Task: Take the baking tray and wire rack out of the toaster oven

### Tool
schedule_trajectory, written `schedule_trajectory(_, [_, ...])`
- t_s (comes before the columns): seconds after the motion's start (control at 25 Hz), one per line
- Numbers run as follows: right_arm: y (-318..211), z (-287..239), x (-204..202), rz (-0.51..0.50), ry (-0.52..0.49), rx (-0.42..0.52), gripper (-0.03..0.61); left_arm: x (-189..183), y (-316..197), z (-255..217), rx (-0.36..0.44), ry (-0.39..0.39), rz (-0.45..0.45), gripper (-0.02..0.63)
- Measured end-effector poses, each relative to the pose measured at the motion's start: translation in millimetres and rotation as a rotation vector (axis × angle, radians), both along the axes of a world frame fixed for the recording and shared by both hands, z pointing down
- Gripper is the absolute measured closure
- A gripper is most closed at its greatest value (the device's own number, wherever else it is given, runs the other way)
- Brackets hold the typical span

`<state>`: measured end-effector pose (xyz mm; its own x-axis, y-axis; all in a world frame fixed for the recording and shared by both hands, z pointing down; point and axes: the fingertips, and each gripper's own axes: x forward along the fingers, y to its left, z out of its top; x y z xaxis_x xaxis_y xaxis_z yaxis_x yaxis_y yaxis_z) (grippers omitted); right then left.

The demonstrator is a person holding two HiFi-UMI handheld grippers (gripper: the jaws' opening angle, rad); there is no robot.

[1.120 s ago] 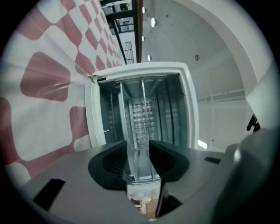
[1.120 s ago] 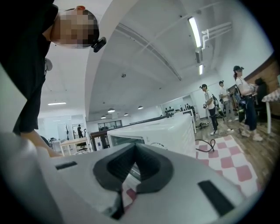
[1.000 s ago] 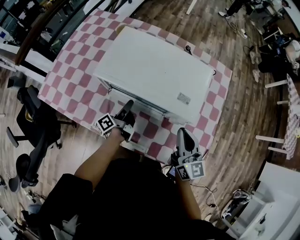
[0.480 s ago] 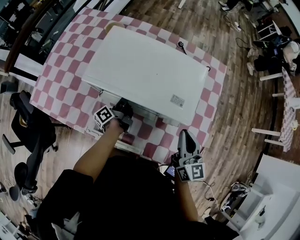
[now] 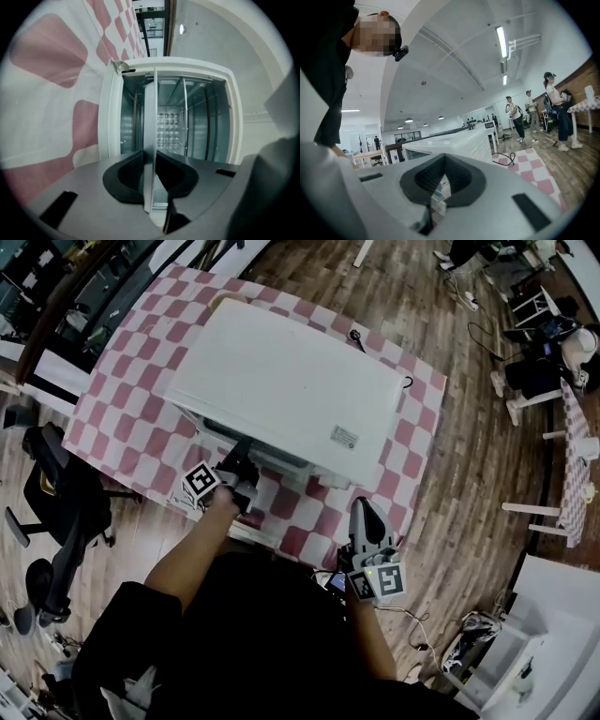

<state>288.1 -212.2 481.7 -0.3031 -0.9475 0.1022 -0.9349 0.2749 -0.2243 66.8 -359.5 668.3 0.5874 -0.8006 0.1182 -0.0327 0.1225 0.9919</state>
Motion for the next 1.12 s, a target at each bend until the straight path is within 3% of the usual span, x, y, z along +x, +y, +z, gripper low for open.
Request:
schedule_trajectory(0.32, [10,-8,-9,-0.09,-0.015,0.042,0.575,-30,57,0,-0.046,-0.021,-0.032,0.549])
schedule_trajectory(0.8, [44,-21,-57,-0.295,-0.051,0.092,0.575,-68,162,-11,-0.096,-0.038,-0.08,0.543])
schedule_trajectory(1.12, [60,-10,-96,-0.384,-0.089,0.096,0.575,-142,229,-19,-0.069,-0.027,-0.213,0.543])
